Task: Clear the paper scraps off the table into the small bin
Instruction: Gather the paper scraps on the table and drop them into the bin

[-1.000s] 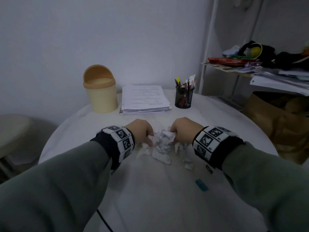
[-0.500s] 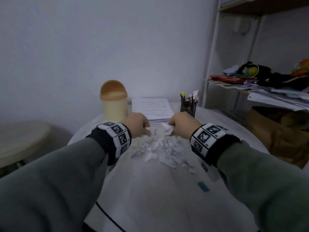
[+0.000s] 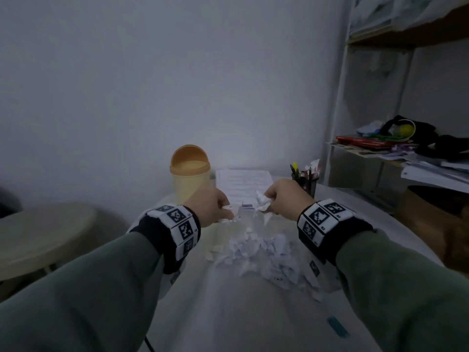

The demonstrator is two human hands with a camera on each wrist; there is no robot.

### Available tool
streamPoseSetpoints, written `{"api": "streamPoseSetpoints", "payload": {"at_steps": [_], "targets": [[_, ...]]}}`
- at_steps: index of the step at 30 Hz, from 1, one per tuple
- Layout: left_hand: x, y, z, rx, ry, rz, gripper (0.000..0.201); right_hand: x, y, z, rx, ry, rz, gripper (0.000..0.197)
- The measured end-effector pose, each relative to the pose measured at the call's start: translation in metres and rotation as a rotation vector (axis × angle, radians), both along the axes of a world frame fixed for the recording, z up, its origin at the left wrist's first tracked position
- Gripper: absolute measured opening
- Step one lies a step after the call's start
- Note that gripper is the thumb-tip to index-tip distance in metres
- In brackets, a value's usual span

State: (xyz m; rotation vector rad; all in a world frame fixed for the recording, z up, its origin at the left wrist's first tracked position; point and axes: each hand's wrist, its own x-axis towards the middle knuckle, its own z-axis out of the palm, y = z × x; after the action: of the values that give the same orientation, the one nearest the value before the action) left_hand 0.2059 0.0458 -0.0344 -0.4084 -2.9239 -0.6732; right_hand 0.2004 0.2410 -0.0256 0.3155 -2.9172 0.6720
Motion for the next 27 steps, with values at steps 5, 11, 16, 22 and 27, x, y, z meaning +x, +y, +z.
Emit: {"api": "streamPoseSetpoints", "payload": {"at_steps": [5,11,16,22,27], "targets": [[-0.026,-0.018,0.011,0.073,0.048,0.033,0.026,-0.035,-0.018,0.011,-0.129,0.033,0.022,0.017],[-0.077,-0.049,0.030,0.067,0.128,0.130,0.040,-0.088,-0.056,0.025,-0.242,0.074,0.056,0.019],[-0.121,-0.080,0.043,0.087,0.181,0.210,0.039,-0.129,-0.093,0.035,-0.304,0.041,0.128,0.023],[-0.173,-0.106,0.047,0.082,0.236,0.274,0.020,-0.192,-0.136,0.042,-0.291,0.081,0.087,0.019],[-0.211,-0.114,0.037,0.095,0.255,0.296,0.018,-0.232,-0.160,0.042,-0.166,0.193,0.030,0.022]]}}
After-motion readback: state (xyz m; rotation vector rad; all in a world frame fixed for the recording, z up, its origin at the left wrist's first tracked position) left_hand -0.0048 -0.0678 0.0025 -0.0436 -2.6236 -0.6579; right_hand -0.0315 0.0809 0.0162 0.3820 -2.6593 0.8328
